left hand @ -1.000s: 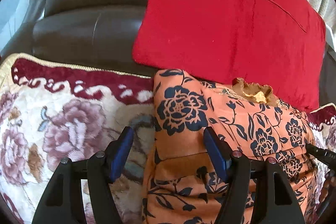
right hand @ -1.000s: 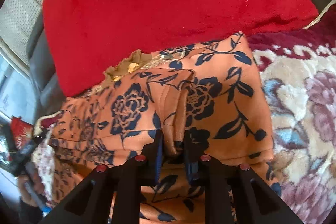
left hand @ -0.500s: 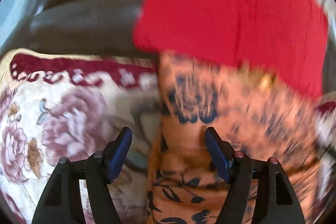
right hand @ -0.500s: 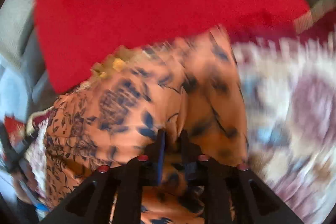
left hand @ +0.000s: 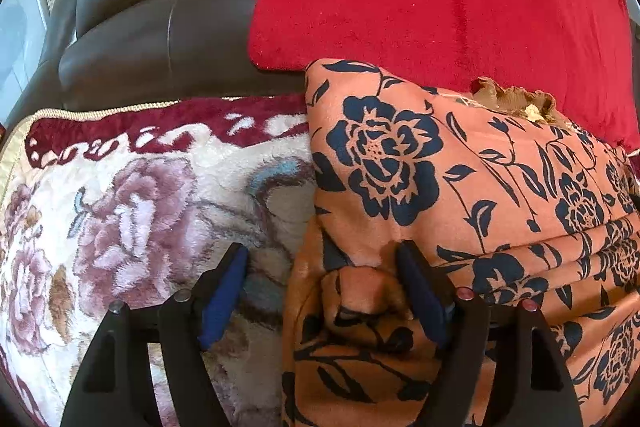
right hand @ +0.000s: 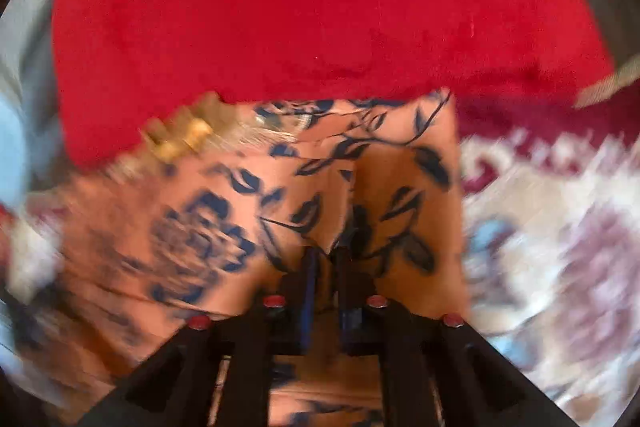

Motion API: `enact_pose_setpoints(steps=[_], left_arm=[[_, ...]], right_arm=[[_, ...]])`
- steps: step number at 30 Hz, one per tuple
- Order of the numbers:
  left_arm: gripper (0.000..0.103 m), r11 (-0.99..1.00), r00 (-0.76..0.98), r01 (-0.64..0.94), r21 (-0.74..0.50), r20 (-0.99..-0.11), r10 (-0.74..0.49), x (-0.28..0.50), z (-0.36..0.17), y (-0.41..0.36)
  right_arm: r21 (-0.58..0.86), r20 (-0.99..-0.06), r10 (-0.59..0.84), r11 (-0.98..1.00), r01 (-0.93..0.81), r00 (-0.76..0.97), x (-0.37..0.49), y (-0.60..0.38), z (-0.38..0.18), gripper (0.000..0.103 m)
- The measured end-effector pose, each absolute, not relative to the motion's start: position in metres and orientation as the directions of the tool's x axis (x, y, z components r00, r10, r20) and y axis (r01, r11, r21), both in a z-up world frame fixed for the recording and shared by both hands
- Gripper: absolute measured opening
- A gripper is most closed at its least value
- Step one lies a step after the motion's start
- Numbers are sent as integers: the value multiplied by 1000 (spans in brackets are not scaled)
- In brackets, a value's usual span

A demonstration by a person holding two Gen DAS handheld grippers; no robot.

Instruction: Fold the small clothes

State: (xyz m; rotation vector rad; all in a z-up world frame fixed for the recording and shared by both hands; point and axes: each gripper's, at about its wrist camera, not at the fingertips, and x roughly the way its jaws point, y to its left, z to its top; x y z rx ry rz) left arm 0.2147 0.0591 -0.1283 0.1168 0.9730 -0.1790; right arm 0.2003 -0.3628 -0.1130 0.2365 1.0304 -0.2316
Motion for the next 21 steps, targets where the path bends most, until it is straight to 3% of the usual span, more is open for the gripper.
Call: enact_pose_setpoints(steps=[2,4,5,6,10,13,16,17,21], left_arm=[[80,980,547,198,9,-831,-103,214,-127,61],[78,981,552,195,19,-829,-94,210,-118,63],[77,981,559,195,11,-823,-102,203,-110,65],[77,979,564,203,-13,-816,-128,195,-103,68],[77,964,571,249,-90,-790,-222,139,-78,87],[77,955,511,242,-171,-814,-276,86,-86,115],[77,969,427,200,-147,-877,-221,52,-119,136],[78,968,455,206,-147,-861,-227,40,-121,142],[77,972,468,179,-154,-856,-222,10,-103,153]], right_arm=[[110,-856,-85,934,339,510,188,-362,-101,32],[132,-829,-78,935,329,554,168,-359,-82,52],[171,-810,-42,937,304,585,154,-356,-71,71],[213,-791,0,937,276,612,137,-353,-62,74],[368,-762,132,894,256,634,63,-351,-63,74],[388,-779,119,863,325,615,0,-361,-86,74],[437,-798,152,812,387,583,-50,-376,-126,70],[451,-777,152,811,373,611,-62,-377,-123,65],[490,-772,196,790,369,605,-89,-379,-113,66]])
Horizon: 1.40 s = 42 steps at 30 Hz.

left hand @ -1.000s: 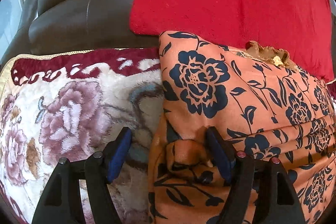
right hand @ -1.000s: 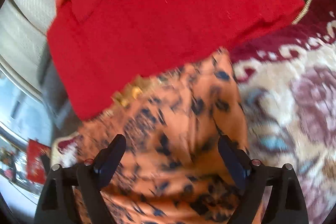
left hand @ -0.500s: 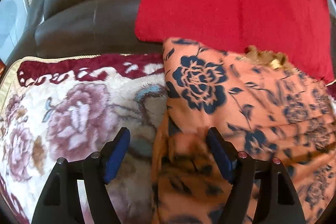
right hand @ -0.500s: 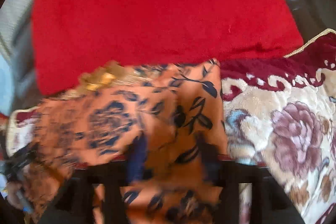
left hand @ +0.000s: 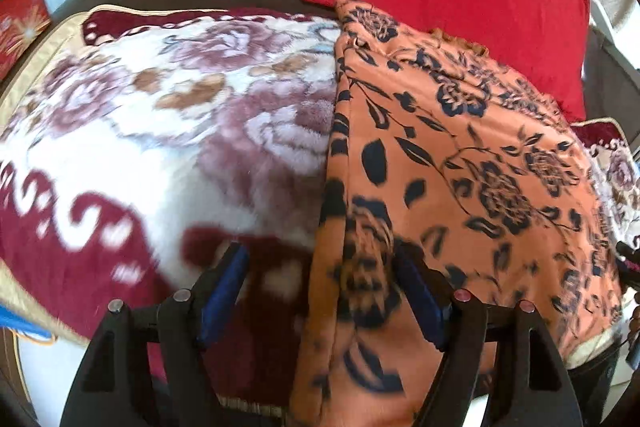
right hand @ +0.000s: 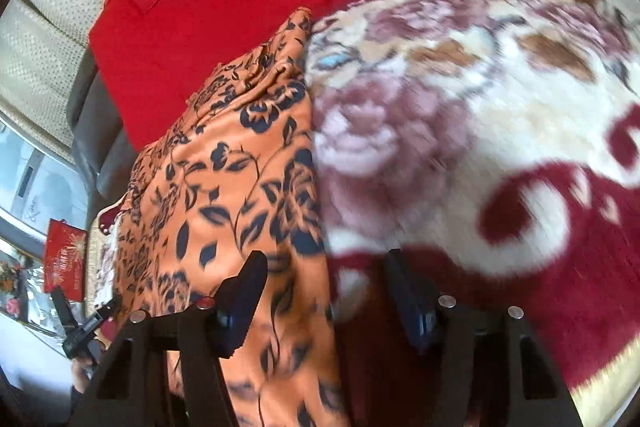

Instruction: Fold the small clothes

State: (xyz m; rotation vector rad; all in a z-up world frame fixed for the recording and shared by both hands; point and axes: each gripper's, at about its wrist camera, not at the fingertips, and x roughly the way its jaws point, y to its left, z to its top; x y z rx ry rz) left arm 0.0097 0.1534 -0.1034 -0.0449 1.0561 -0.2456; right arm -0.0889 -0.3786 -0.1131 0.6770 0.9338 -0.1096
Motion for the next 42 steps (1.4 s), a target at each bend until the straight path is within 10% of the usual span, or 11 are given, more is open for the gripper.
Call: enact_pose_setpoints(steps=[11,17,22,26,28,29,30,35,42], left_arm=[[77,955,369,190,-226,-885,-283,-32,-117,156],[9,956,364,193,-221,-889,-279,-33,-115,157],[13,956,369,185,-230,-885,-284,-35,-114,158],[44,942,357,215,-259,-877,-323,-37,-115,152],[33,952,369,229,-200,-888,-276,-40,-115,147],[6,954,370,235,-188,-890,-266,-39,-114,145],[6,946,368,238,-222,-880,-299,-38,-108,148],[5,905,482,207,-372,-766,-425,-46,-49,184],[6,928,410,154,-339,-833,-372,-39,-80,188]], right_arm=[[569,-743,375,789,229,554,-114,-356,-117,62],[537,-779,365,807,244,509,-110,-351,-119,28],[569,-759,370,777,269,536,-114,-356,-128,30],[559,-768,377,790,253,518,-113,-353,-127,32],[549,-779,375,795,257,503,-111,-353,-129,30],[546,-783,377,797,257,495,-110,-352,-128,26],[556,-779,392,792,251,490,-109,-351,-126,8],[644,-673,421,738,201,609,-124,-362,-82,7],[649,-705,443,718,252,554,-125,-365,-111,7]])
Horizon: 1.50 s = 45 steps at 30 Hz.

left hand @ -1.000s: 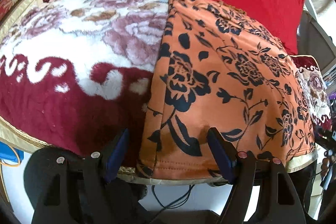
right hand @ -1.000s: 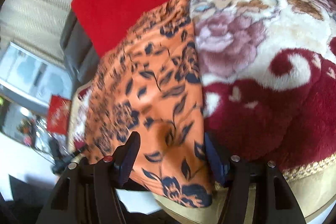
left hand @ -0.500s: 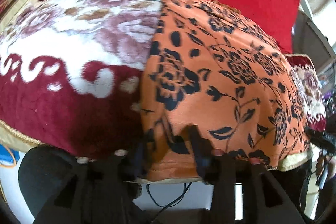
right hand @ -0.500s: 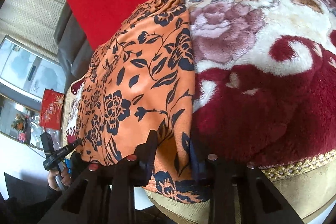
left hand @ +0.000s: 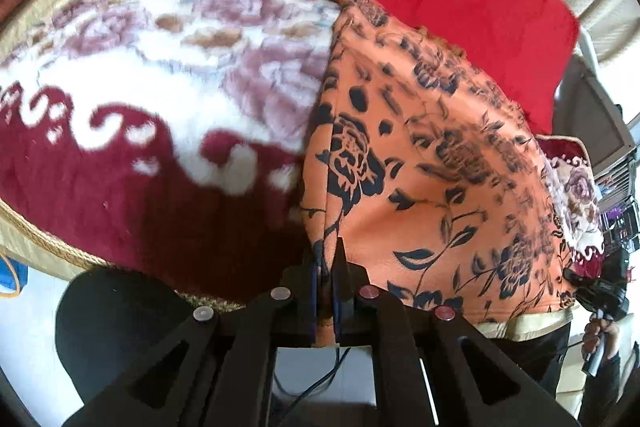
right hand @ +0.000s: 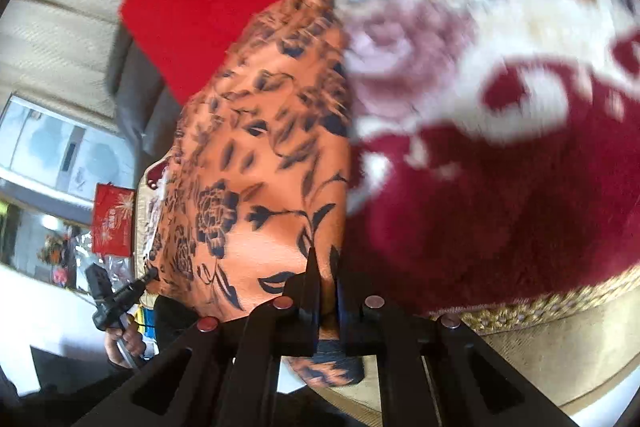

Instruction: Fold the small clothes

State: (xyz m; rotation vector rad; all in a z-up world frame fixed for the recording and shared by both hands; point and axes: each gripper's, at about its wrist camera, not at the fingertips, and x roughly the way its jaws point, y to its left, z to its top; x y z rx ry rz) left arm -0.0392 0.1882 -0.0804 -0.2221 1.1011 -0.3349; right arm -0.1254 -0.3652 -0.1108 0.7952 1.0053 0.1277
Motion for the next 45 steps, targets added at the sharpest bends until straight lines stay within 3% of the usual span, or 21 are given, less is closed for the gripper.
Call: enact_pose_setpoints(steps=[3,6,11,15,19,22,24,25,30,34,36,38,40,41,45], left_arm=[[6,931,446,195,-310,-817,-365,-38,-62,180],[6,947,339,145,-288,-885,-321,-26,-99,177],[6,930,441,192,-313,-819,-366,-42,-62,183],[6,951,288,144,-274,-908,-305,-21,-112,179],[6,949,349,193,-248,-887,-303,-25,-93,174],[6,951,264,175,-254,-919,-294,-12,-111,174],[6,944,283,221,-246,-910,-304,-1,-89,171],[6,935,301,239,-262,-895,-328,8,-76,171],[6,875,476,324,-359,-738,-479,103,19,151],[9,874,557,328,-360,-673,-486,188,19,111],[12,927,549,257,-275,-748,-374,221,-12,95],[12,919,518,246,-310,-759,-395,224,-33,93],[12,919,528,260,-297,-753,-393,213,-47,98],[12,925,530,261,-276,-760,-377,208,-51,99],[12,928,530,254,-272,-764,-369,198,-58,111]], right_arm=[[636,-685,439,750,182,581,-120,-357,-86,7],[604,-760,436,748,276,482,-109,-368,-125,7],[674,-677,469,705,222,567,-124,-366,-107,7],[667,-722,485,677,311,493,-113,-378,-145,4],[684,-685,516,699,210,514,-106,-365,-117,7],[648,-746,513,706,286,425,-96,-374,-140,7],[659,-736,542,709,250,405,-82,-374,-133,7],[670,-722,553,709,220,416,-75,-374,-123,7],[798,-471,590,601,32,655,10,-416,-40,7],[803,-395,424,590,82,815,90,-469,-25,8],[794,-452,382,583,169,806,109,-474,-45,17],[772,-507,394,603,200,767,104,-463,-65,25],[738,-541,426,653,167,725,80,-435,-73,50],[677,-573,391,721,148,720,68,-417,-69,79],[493,-640,374,870,-15,671,43,-361,-52,83]])
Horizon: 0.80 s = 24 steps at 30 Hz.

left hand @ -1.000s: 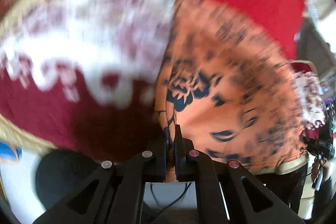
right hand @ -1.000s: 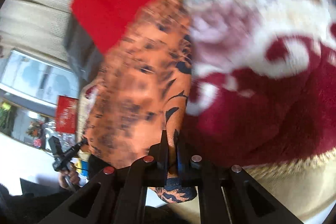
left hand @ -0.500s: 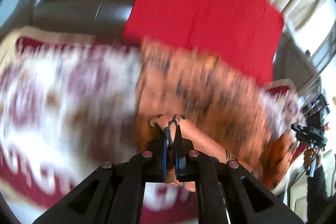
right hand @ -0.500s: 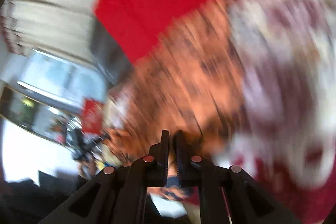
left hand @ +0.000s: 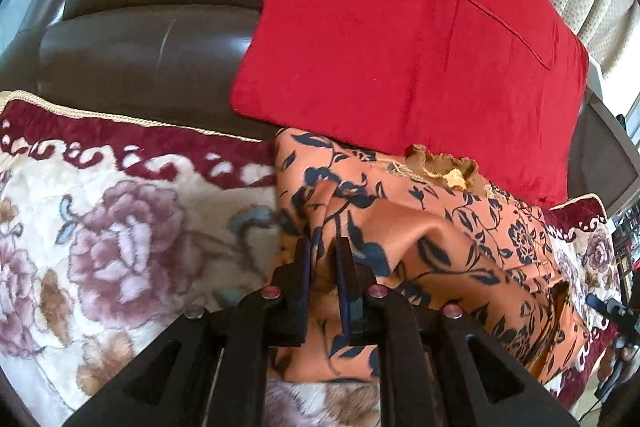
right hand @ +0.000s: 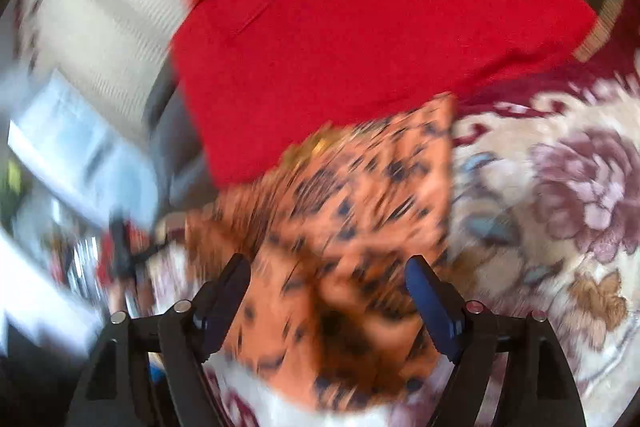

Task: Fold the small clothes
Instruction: 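Lay the folded hem onto the blouse and open both tools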

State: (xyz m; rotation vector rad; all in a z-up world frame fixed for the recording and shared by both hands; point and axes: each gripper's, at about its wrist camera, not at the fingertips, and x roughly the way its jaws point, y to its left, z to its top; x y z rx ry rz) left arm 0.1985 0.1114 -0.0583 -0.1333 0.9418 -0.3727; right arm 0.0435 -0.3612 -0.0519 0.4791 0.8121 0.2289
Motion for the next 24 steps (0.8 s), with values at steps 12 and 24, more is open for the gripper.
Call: enact_pose_setpoints(steps=[12,24], left_arm=[[3,934,527,263,-243,-775,-350,196,-53,110],[1,953,674,224,-206,-674,-304,268,11,89]], right_arm=[[316,-786,404,913,-259,468,103,-300,-72,9],[443,-548,198,893,81,813,156,-424,-12,14]])
